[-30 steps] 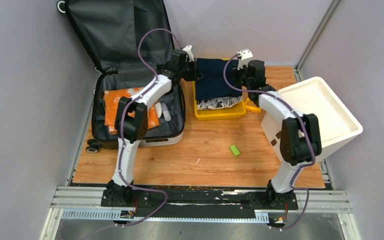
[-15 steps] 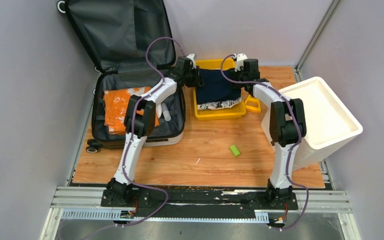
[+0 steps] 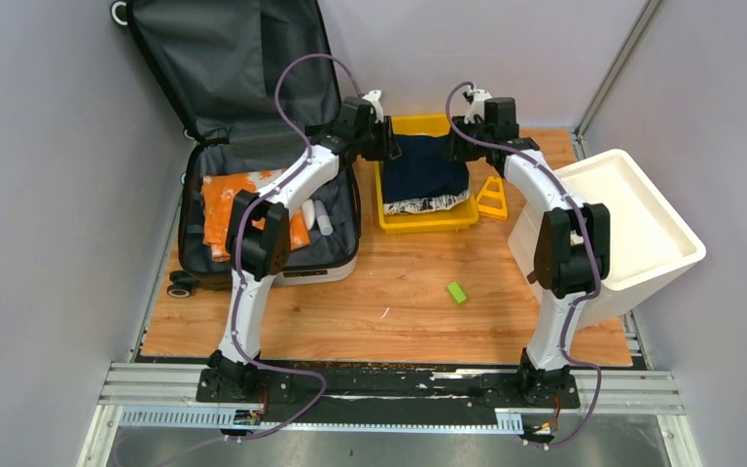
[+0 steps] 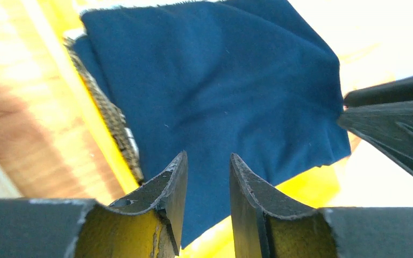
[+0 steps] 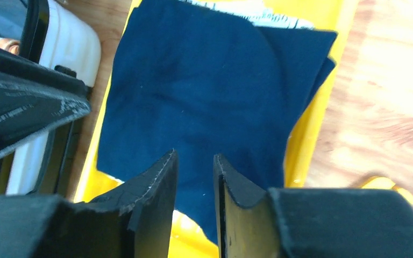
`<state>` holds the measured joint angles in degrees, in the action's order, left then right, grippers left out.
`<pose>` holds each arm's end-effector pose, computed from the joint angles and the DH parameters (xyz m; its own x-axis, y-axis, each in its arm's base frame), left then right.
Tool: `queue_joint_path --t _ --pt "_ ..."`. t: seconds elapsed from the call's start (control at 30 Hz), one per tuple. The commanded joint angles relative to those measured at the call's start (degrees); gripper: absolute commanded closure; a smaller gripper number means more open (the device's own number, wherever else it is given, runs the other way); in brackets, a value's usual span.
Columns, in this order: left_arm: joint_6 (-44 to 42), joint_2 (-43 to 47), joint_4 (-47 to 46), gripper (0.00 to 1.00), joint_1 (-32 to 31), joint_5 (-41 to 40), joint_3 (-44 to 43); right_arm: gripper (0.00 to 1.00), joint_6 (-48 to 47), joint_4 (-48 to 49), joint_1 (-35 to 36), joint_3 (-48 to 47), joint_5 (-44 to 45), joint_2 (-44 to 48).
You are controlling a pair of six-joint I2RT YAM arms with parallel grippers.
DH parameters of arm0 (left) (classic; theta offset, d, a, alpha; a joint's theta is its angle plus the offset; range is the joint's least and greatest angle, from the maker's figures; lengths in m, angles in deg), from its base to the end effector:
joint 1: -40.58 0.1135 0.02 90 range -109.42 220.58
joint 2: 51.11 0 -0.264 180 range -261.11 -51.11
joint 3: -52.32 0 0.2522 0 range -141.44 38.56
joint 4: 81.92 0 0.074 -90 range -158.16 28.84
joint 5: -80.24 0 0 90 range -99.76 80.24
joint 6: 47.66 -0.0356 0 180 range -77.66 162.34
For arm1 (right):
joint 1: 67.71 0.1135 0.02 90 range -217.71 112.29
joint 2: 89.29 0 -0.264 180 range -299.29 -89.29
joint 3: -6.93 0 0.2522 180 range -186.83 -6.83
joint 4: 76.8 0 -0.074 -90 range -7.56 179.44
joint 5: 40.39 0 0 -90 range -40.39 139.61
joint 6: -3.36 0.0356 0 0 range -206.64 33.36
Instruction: Open, take out, and arrange the luggage
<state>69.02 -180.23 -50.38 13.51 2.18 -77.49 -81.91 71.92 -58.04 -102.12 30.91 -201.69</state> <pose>0.4705 -0.2487 0.2655 -0.6789 -0.1464 -0.7195 0.3341 0.8110 -0.4803 0.4525 0.0887 0.2816 -0.5929 -0.0218 -0.8050 -0.3715 0.8943 0.2494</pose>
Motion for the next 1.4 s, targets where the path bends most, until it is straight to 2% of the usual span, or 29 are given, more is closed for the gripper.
queue_joint_path --t 0.0,0.27,0.43,0.53,0.63,0.73,0.87,0.93,0.97,1.0,1.13,1.2,1.37 --pt "-0.8 1.3 0.5 0.61 -4.0 0.2 4.4 0.71 6.8 -1.8 -0.2 2.3 -4.0 -2.2" --pt "0.3 -0.2 0.6 0.68 -5.2 -2.3 11.0 0.72 8.2 -1.9 -0.2 7.5 2.8 -5.6" --pt "-1.8 2.8 5.7 0.68 -5.2 -3.4 6.9 0.58 9.9 -3.2 0.5 8.3 3.7 -0.1" --pt "-3.6 7.9 9.4 0.65 -5.2 -4.2 5.0 0.47 10.4 -3.0 1.7 9.4 1.6 6.0" --pt "-5.7 13.0 11.6 0.56 -4.8 -7.2 4.8 0.38 13.7 -1.9 2.8 10.0 -1.4 9.7" --pt "-8.1 19.4 15.3 0.47 -3.5 -9.6 6.1 0.36 18.0 1.1 4.7 10.3 -3.9 11.7" --pt "-11.2 25.6 19.4 0.32 0.8 -10.8 10.0 0.36 23.4 2.4 10.0 6.7 -0.5 10.5" --pt "-12.4 27.3 22.4 0.19 5.0 -10.1 11.0 0.36 25.9 2.5 13.4 3.6 -0.1 9.2" --pt "-13.3 28.3 24.3 0.07 6.1 -10.5 11.4 0.35 26.9 2.6 15.0 2.1 0.3 8.4" --pt "-13.8 28.8 25.3 0.04 8.3 -10.8 11.7 0.34 27.2 3.0 17.0 0.3 1.3 7.5" --pt "-15.5 34.3 25.6 0.00 15.3 -11.7 17.4 0.32 26.3 4.8 24.4 -7.0 6.0 2.3" --pt "-15.6 37.3 24.4 0.00 19.3 -11.6 22.4 0.31 27.0 5.1 26.8 -12.1 6.7 -1.9" --pt "-17.1 42.6 22.6 0.00 27.2 -9.0 28.6 0.26 26.4 5.1 31.1 -21.5 8.4 -10.3"
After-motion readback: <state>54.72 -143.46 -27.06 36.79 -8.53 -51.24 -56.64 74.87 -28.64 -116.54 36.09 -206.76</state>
